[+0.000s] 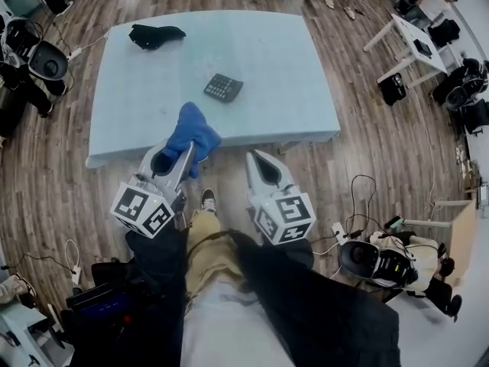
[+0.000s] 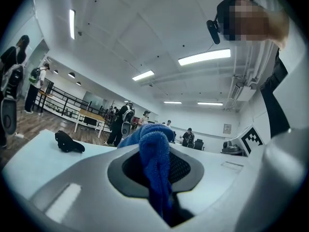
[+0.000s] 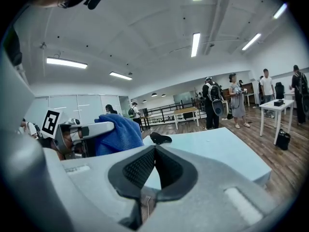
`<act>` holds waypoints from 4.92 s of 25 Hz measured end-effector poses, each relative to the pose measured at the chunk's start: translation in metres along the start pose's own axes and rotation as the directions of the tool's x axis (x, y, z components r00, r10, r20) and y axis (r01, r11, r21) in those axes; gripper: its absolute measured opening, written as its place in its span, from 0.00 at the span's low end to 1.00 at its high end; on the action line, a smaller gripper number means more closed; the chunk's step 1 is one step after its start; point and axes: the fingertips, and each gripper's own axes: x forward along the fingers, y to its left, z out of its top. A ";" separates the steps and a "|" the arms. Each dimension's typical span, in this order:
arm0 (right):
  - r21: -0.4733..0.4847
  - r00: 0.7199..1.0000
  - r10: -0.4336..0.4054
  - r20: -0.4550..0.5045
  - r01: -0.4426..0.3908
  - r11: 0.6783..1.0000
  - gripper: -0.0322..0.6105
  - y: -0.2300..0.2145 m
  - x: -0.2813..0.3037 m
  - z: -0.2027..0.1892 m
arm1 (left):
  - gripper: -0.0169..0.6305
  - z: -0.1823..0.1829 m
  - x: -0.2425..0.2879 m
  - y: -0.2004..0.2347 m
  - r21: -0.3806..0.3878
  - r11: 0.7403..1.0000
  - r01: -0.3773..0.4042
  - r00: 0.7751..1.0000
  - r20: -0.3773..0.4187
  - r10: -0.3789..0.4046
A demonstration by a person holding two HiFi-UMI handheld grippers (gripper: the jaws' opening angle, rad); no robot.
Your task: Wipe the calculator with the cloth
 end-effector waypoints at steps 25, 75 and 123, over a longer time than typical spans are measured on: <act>0.057 0.987 -0.101 -0.127 0.109 0.992 0.05 -0.076 0.133 0.020 | 0.12 -0.002 0.132 0.119 -0.120 0.988 0.094 0.992 -0.077 -0.103; 0.219 0.898 0.053 -0.436 0.048 0.975 0.05 -0.231 0.328 -0.053 | 0.12 -0.175 0.267 0.304 0.093 0.977 -0.192 0.736 -0.645 0.206; 0.297 0.909 -0.040 -0.416 0.177 0.938 0.05 -0.278 0.304 -0.073 | 0.12 -0.200 0.307 0.199 -0.298 0.954 0.046 0.771 -0.597 -0.224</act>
